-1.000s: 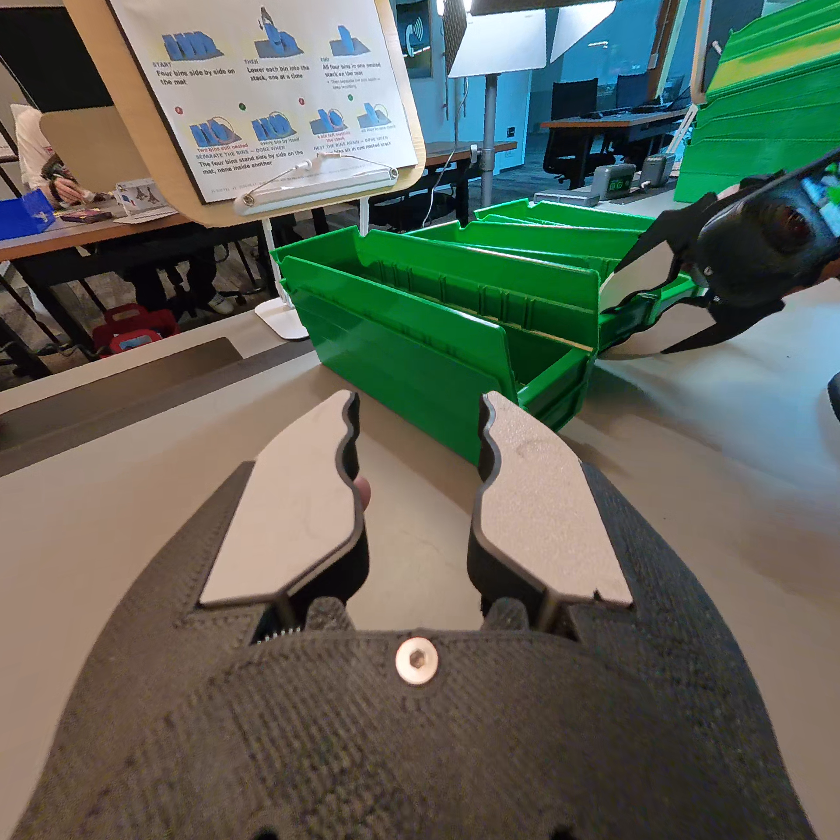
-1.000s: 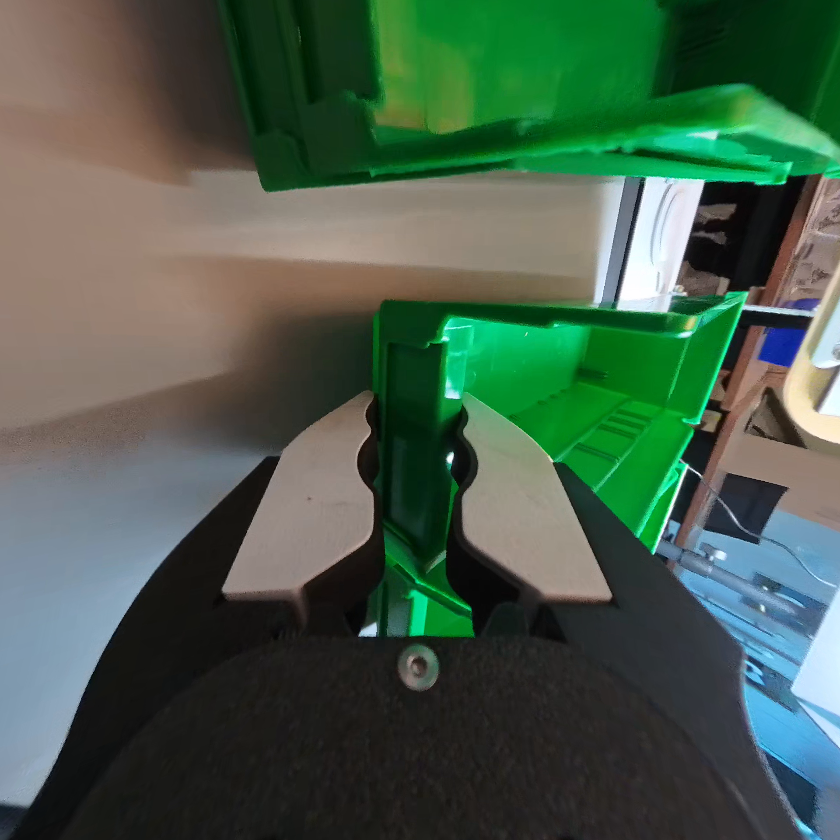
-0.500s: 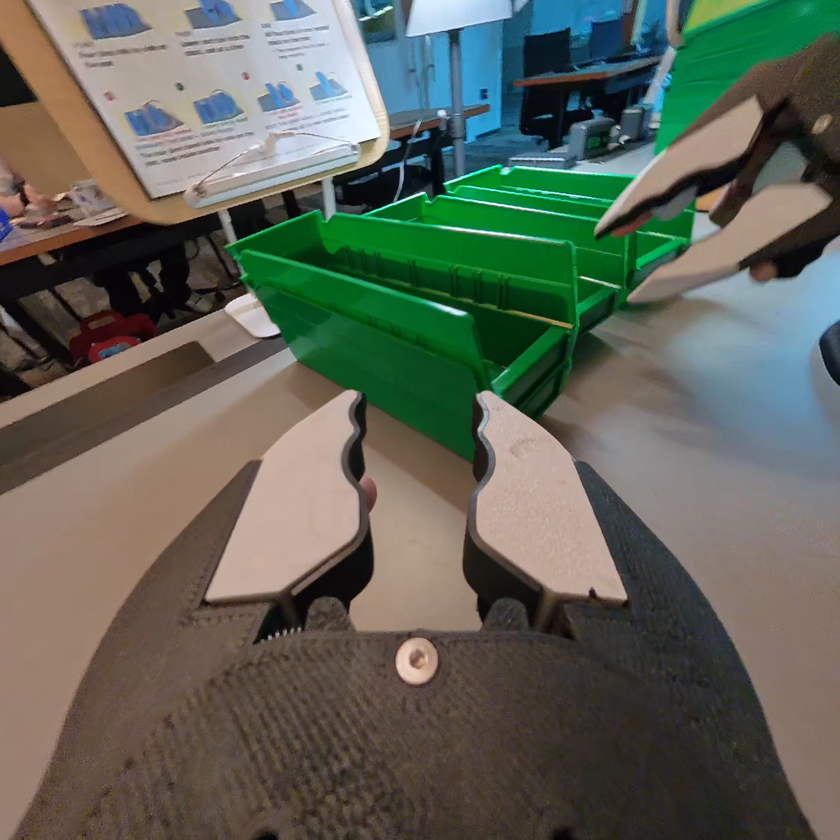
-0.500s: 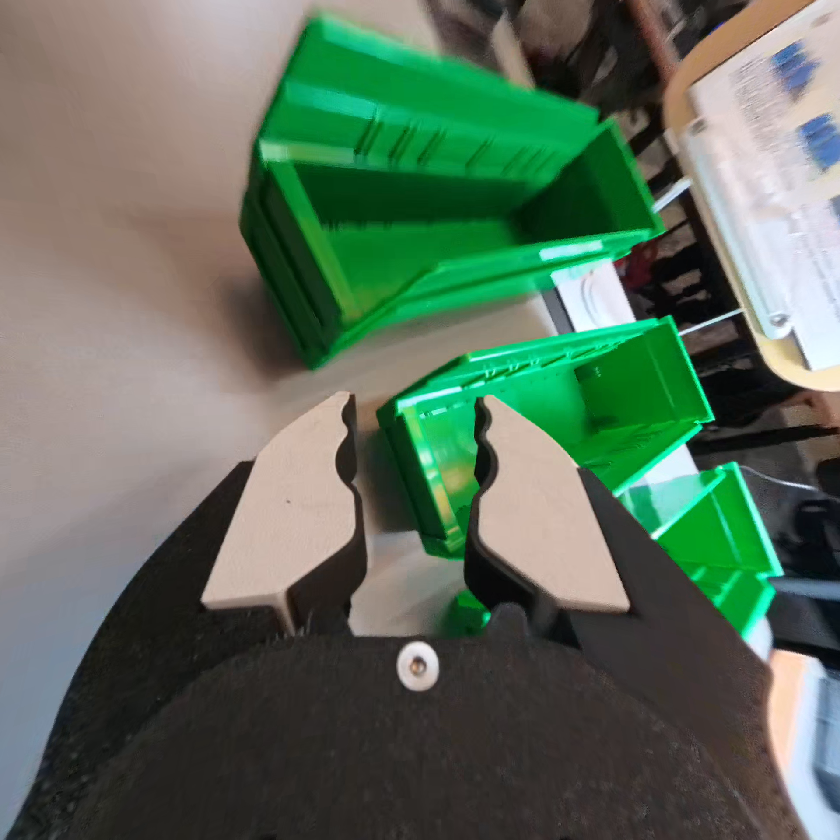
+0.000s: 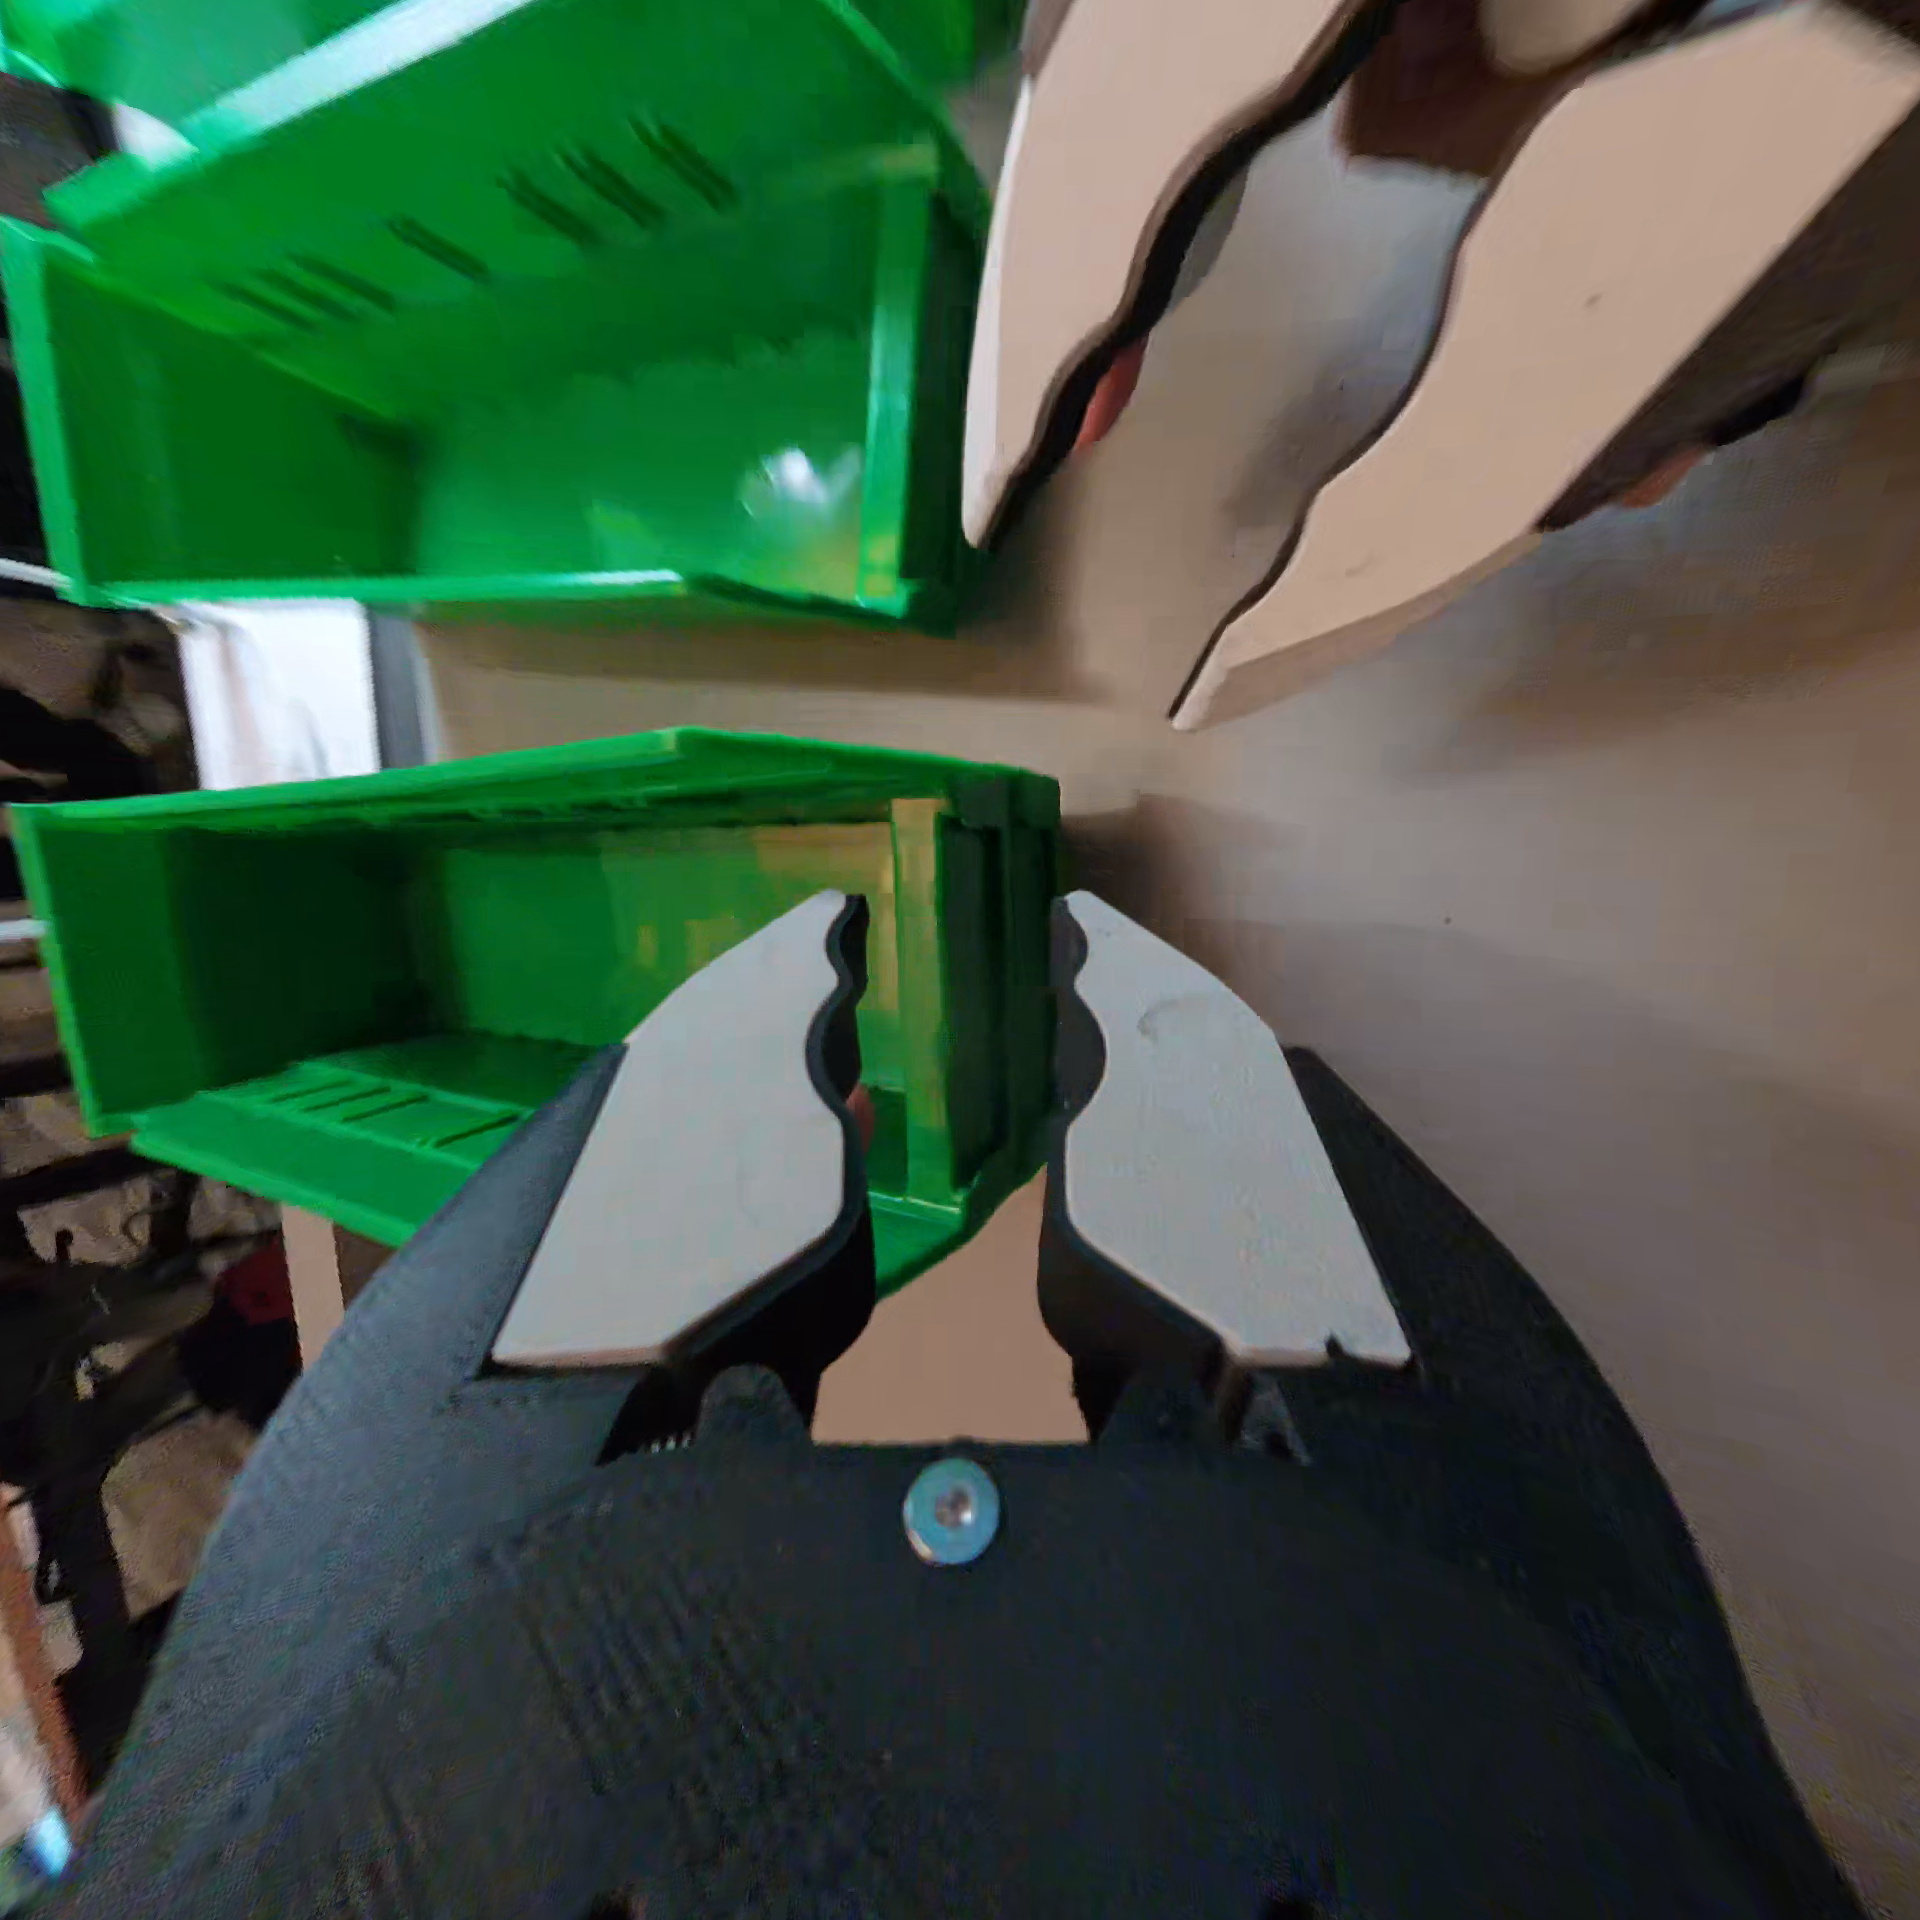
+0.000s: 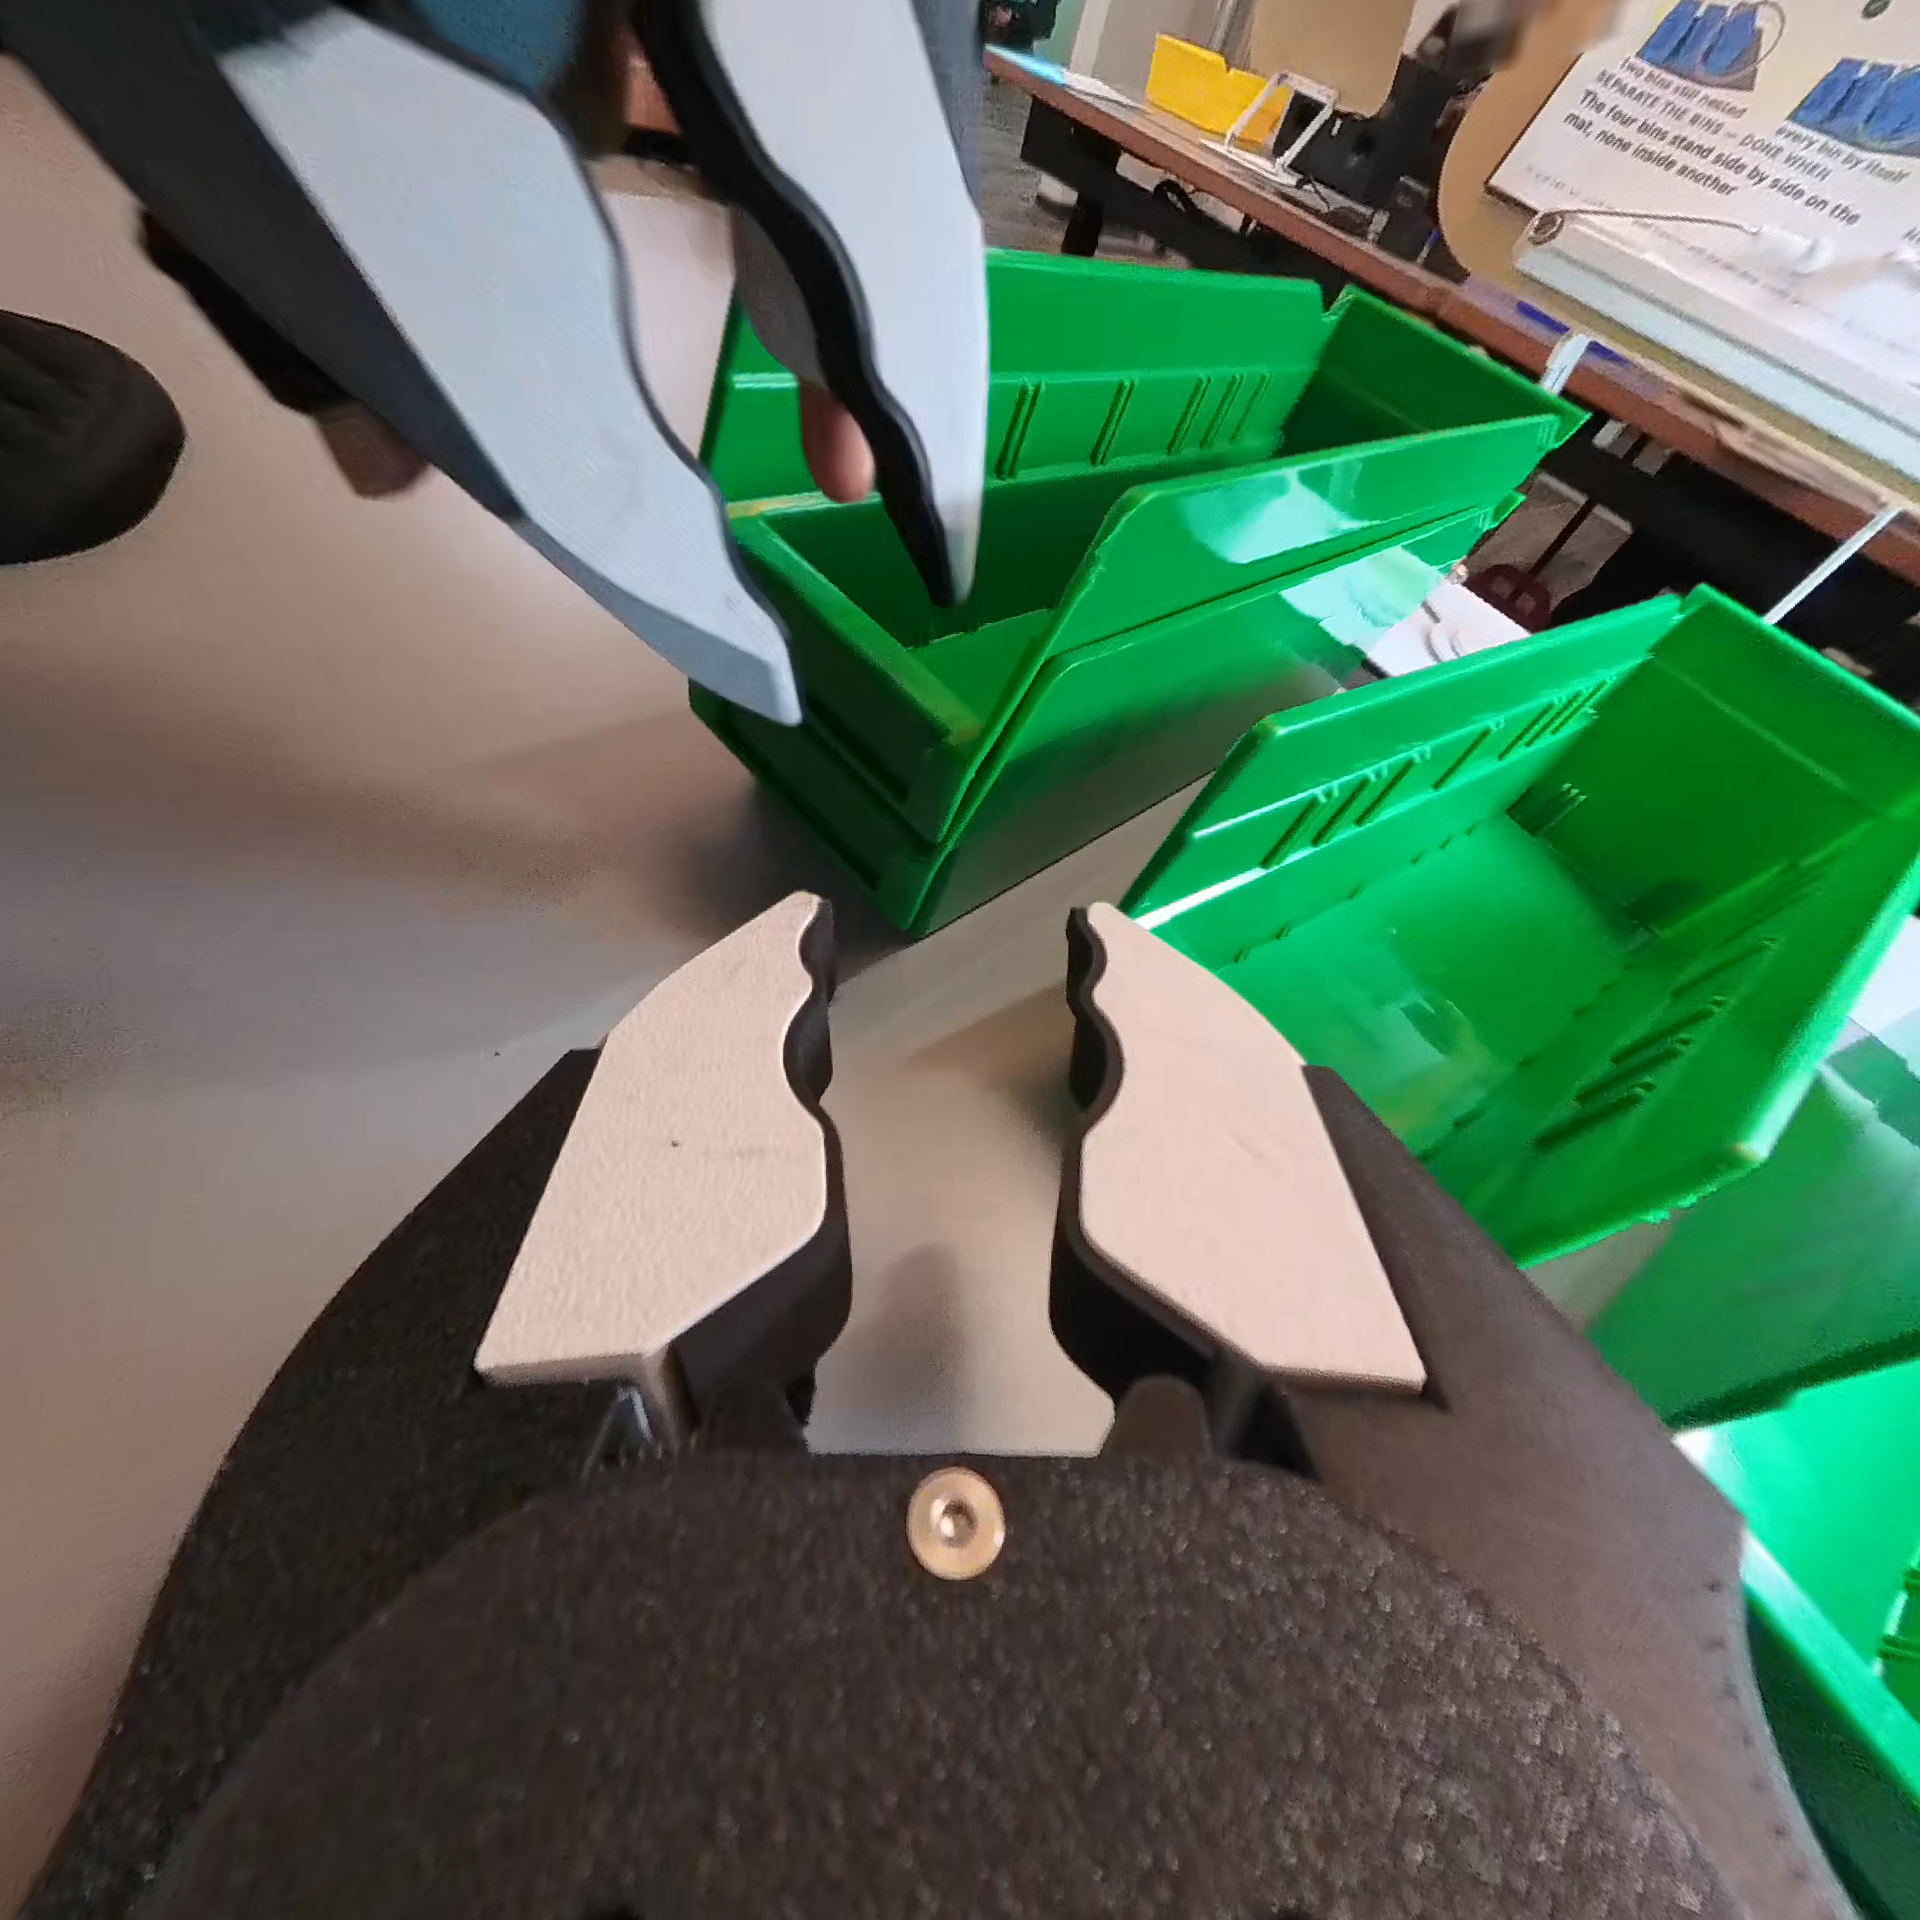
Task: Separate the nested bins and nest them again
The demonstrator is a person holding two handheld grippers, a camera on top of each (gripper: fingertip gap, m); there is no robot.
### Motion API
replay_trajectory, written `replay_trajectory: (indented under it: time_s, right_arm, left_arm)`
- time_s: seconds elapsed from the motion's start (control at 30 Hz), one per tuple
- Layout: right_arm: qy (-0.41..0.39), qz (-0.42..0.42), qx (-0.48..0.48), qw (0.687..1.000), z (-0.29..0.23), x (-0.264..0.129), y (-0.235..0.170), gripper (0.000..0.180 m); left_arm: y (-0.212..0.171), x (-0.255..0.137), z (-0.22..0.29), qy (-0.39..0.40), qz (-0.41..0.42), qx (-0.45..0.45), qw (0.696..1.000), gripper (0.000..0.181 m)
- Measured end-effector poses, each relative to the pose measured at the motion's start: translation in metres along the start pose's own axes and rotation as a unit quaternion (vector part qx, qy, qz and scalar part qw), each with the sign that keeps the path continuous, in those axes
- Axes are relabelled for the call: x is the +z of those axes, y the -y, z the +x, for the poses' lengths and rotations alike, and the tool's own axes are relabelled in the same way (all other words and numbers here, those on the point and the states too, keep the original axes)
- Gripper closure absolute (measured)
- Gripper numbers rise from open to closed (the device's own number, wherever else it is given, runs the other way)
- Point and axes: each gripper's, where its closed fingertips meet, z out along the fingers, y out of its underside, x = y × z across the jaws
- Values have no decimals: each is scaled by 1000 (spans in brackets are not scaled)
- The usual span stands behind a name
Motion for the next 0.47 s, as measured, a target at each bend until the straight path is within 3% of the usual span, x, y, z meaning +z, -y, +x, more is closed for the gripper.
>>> replay_trajectory:
  time_s: [0.17, 0.47]
  right_arm:
    - [3, 0, 7, 1000, -4, -2, -6, 137]
    - [-2, -8, 20, 1000, -9, 18, -2, 154]
  left_arm:
    - [-21, 31, 2, -22, -88, -5, 996, 149]
    - [-22, 30, 3, -47, -76, -20, 996, 155]
